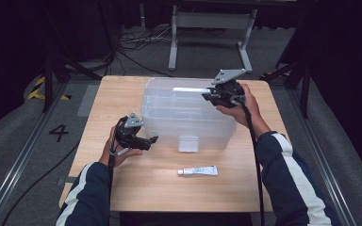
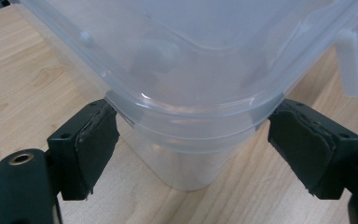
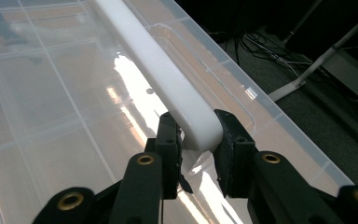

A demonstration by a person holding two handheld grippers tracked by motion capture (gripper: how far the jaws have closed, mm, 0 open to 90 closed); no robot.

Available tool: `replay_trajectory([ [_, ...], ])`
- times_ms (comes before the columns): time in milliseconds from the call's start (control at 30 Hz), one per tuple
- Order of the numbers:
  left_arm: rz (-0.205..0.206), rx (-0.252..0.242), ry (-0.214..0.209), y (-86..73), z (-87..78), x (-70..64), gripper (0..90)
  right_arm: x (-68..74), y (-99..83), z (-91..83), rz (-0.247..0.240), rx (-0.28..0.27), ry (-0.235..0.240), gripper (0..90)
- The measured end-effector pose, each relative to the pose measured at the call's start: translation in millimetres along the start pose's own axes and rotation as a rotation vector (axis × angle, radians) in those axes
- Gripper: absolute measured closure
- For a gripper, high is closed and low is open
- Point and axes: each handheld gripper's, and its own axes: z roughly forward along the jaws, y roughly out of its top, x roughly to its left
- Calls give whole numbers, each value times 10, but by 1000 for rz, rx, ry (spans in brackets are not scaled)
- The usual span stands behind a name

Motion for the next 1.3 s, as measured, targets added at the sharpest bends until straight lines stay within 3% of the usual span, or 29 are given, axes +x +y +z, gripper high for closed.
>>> replay_trajectory([
  [333,21,8,-11,-50,-100,-43,232,52,-3,-75,-22,15,16,736],
  [533,25,-2,-11,-77,-197,-18,307,5,26,-81,3,15,26,735],
  [600,37,-5,-14,-87,-248,-16,349,-18,42,-83,14,12,24,734],
  [833,11,-76,-28,-106,-441,25,515,-83,120,-78,32,34,24,731],
  [900,12,-82,-29,-106,-453,29,538,-88,127,-76,35,33,24,731],
  [1133,24,-127,-27,-46,-464,-8,774,-140,170,-73,48,45,34,729],
  [1300,15,-151,-7,-38,-467,-6,846,-159,178,-71,51,43,33,727],
])
